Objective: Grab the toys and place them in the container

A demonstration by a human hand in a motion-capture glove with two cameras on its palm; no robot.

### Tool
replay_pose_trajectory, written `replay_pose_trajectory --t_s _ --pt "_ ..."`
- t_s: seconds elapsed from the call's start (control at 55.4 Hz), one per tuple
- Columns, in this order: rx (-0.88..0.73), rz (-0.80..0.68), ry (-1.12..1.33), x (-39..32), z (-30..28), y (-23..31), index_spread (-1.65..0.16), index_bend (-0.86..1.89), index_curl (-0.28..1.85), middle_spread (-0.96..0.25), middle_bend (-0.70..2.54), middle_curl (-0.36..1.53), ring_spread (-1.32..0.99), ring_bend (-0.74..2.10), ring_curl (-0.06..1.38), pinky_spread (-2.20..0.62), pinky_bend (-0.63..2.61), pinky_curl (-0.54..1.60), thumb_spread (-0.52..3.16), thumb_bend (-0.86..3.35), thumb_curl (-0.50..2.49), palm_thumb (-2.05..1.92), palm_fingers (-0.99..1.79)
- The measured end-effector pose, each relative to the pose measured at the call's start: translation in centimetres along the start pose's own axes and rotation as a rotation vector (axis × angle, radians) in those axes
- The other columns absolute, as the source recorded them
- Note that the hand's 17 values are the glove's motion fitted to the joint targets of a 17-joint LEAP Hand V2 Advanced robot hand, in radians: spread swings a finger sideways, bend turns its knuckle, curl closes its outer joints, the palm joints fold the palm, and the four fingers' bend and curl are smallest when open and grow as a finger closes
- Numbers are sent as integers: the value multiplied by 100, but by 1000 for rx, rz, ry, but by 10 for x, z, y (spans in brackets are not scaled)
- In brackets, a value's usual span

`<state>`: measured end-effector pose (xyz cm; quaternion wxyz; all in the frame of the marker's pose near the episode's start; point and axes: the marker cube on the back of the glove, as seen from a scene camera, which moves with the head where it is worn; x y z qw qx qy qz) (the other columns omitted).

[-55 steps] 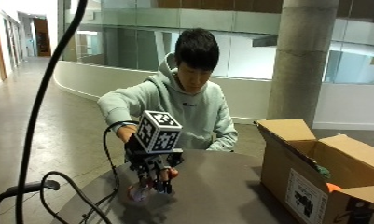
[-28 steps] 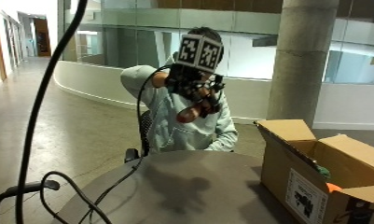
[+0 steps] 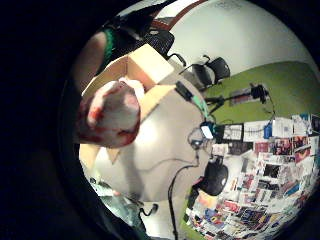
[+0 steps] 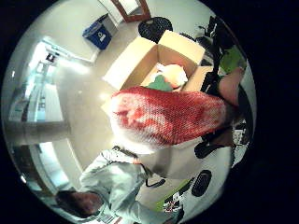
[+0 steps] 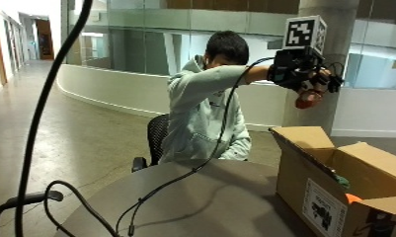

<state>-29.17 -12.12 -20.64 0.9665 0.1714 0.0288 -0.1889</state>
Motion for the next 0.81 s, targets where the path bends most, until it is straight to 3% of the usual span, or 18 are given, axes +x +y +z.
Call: replay_pose_trajectory --t_s 0.18,0.234,0.307,0.415,0.577,0.812 --pt "-95 11 64 -34 25 -30 -22 127 52 -29 49 47 -27 20 12 -3 51 38 146 6 26 77 12" --pt "-161 40 82 -31 35 -33 -25 83 41 -19 26 41 -21 27 16 -1 71 44 147 5 27 76 -28" --pt "-170 21 60 -25 42 -32 -26 46 32 -11 11 35 -16 29 17 -1 79 44 146 3 28 74 -37" --pt "-140 4 16 -17 44 -23 -27 20 24 -5 5 29 -11 27 19 1 79 44 136 -8 23 49 -36" --pt "-97 32 -19 3 35 -2 -27 12 22 -1 6 22 -7 20 20 2 75 42 127 -6 20 24 -33" --pt "-6 50 22 33 18 41 -28 16 24 -1 9 19 -5 17 21 3 69 39 126 -1 22 19 -24"
